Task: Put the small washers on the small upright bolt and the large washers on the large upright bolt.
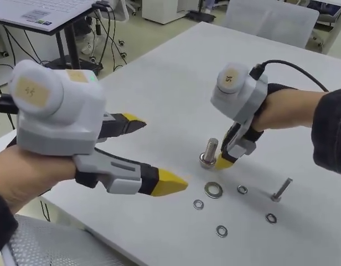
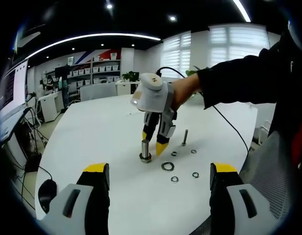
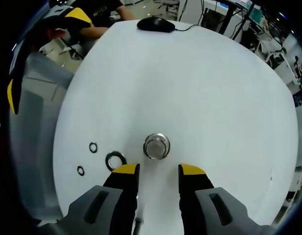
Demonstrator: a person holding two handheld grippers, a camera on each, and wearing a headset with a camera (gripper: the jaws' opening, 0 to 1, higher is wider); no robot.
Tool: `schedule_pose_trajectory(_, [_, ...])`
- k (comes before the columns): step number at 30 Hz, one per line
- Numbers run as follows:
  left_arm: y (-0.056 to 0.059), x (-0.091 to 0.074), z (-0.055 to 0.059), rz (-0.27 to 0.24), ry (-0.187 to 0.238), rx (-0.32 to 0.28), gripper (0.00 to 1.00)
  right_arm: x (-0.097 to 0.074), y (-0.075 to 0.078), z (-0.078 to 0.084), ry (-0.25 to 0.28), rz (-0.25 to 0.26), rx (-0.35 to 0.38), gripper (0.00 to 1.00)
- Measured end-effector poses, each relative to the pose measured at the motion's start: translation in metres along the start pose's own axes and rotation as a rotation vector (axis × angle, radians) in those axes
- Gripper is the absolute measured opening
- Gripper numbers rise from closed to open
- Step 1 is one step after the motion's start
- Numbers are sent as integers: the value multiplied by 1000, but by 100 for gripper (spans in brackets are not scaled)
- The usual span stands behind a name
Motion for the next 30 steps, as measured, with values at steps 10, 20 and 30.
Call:
schedule_pose_trajectory(10, [-2,1,1,8,1,2,84,-2,-14,5,-6,-1,-17,32])
schedule_pose_trajectory(20, [-1,2,0,9,4,6,84,9,-27,7,-4,-25,-40,32])
schedule_pose_trajectory(30, [-1,3,-2,11,4,14,84,24,-39,3,-18,-43,-75,32])
Point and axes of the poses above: the centre of the closed fingertips' face, and the gripper's own axes: x roughly forward along the fingers, y roughly to its right, z roughly out of its underside, the point moved 6 cm from there along -x, roughly backward along the fingers, and after that the axes turned 15 degrees about -z, right-handed, at the moved point
